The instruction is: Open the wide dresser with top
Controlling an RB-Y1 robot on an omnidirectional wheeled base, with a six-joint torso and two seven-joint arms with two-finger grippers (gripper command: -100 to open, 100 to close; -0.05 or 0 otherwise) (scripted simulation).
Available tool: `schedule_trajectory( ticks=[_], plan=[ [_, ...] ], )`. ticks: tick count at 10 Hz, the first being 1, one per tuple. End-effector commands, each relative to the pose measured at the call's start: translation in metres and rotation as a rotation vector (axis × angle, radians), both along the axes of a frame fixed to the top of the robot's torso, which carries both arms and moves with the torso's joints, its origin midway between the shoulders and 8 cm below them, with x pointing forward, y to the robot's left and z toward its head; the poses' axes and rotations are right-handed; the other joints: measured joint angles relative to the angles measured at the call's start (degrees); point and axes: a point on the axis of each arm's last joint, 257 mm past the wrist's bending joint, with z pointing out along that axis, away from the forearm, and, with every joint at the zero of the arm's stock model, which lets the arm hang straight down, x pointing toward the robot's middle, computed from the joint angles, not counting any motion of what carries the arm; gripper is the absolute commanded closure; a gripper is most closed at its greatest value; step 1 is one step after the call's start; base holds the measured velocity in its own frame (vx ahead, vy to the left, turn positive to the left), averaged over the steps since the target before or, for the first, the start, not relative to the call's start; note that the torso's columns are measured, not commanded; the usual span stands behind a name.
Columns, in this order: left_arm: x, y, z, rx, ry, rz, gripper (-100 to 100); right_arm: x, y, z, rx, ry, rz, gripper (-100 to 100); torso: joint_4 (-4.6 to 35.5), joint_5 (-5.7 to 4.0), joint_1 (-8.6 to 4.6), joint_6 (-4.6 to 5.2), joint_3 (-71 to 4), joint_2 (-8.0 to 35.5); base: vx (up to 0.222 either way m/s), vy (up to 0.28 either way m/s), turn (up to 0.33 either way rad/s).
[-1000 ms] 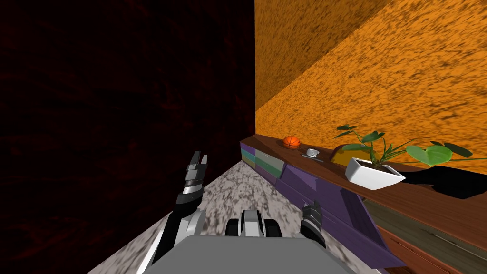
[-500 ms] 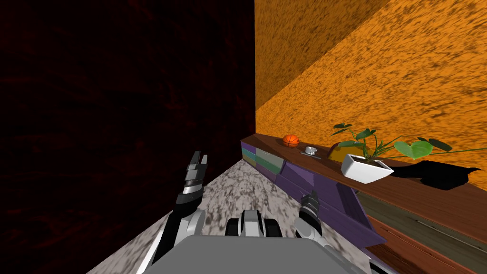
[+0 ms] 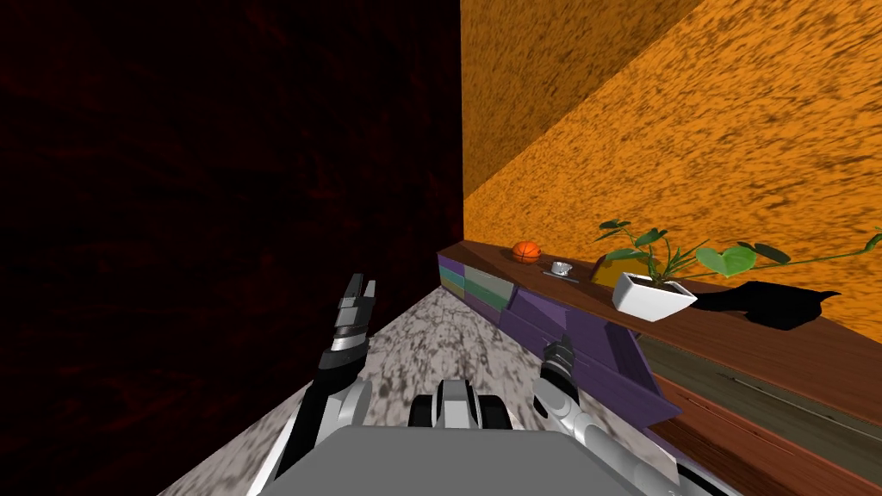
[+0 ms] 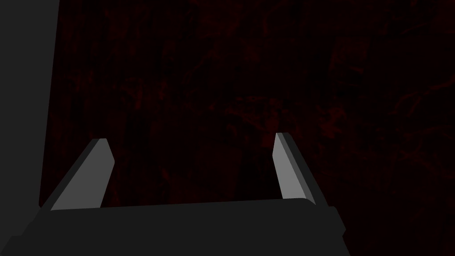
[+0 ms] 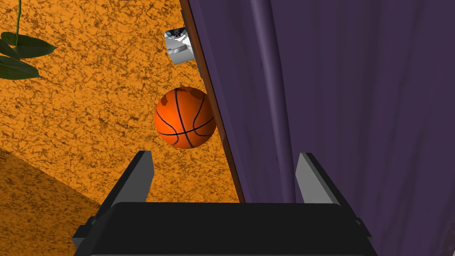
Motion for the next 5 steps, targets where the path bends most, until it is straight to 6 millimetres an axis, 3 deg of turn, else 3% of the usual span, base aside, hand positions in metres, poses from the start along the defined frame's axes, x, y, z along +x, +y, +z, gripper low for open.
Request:
schedule_trajectory(
  ticks=[1,5],
  plan=[
    [0.0,0.0,0.0,0.0,0.0,0.0,0,-0.0013,0.0012,-0.0023,0.003,0.005,0.001,0,-0.03,-0.04,-0.1,0.01,-0.05,-0.07,0.0,0.0,0.0],
    [0.0,0.0,0.0,0.0,0.0,0.0,0,-0.0033,0.0028,-0.0059,0.009,0.012,0.003,0,-0.15,-0.21,-0.21,-0.01,-0.04,-0.1,0.0,0.0,0.0]
  ],
)
